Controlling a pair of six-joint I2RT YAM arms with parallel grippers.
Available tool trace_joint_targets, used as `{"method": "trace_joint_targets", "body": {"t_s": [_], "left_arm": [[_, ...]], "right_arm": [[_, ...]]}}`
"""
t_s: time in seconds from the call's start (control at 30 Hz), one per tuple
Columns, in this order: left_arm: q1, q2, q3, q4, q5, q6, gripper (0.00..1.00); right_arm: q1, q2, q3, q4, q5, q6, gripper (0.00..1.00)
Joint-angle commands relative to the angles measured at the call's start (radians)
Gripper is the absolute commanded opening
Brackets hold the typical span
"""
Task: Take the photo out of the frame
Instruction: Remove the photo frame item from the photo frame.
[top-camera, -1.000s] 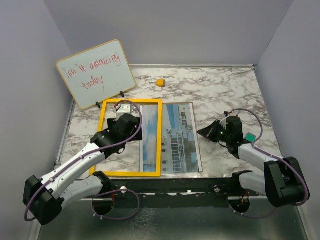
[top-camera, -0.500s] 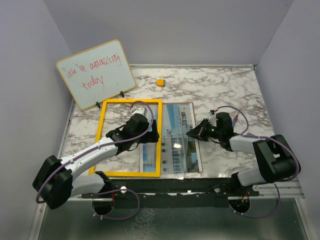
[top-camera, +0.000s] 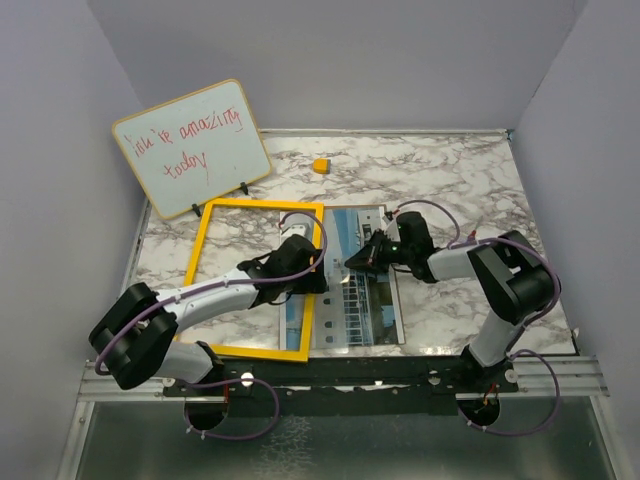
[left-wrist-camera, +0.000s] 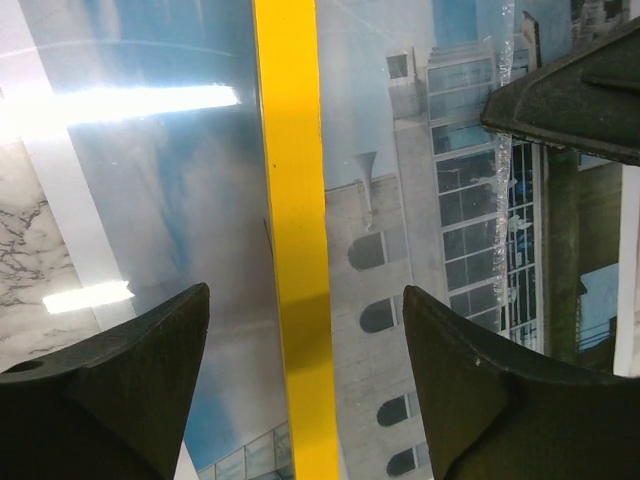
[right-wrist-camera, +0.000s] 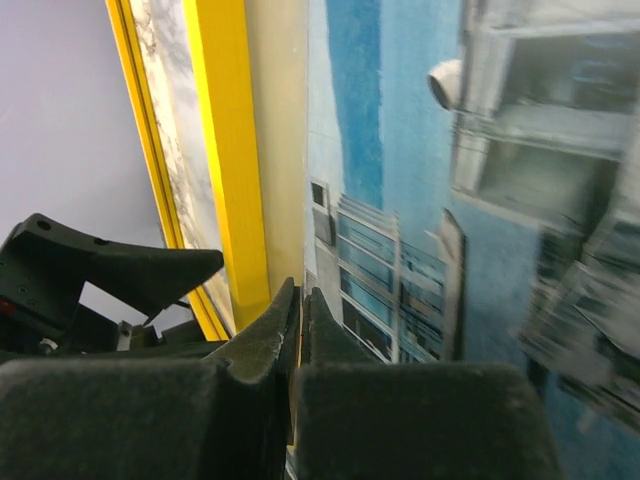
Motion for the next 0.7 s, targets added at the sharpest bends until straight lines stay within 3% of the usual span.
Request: {"method": "trace_joint_targets", "body": {"t_s": [0.0, 0.37, 0.6, 0.67], "left_arm": [[-0.011, 0.021, 0.005, 0.021, -0.045, -0.020, 0.74], [-0.019, 0.056, 0.014, 0.018, -0.047, -0.005, 0.35], [-0.052, 0.115, 0.071, -0.051, -0.129, 0.022, 0.26], [-0.059, 0.127, 0.097, -0.079, -0.140, 0.022, 0.18]], "right_arm": [[0.050, 0.047, 0.078, 0.012, -0.018, 0.023, 0.01], [0.106, 0.076, 0.081, 0.019, 0.069, 0.089, 0.00], [0.127, 0.065, 0.075, -0.018, 0.073, 0.067, 0.00], [0.135, 0.068, 0.070, -0.004, 0.075, 0.077, 0.00]]}}
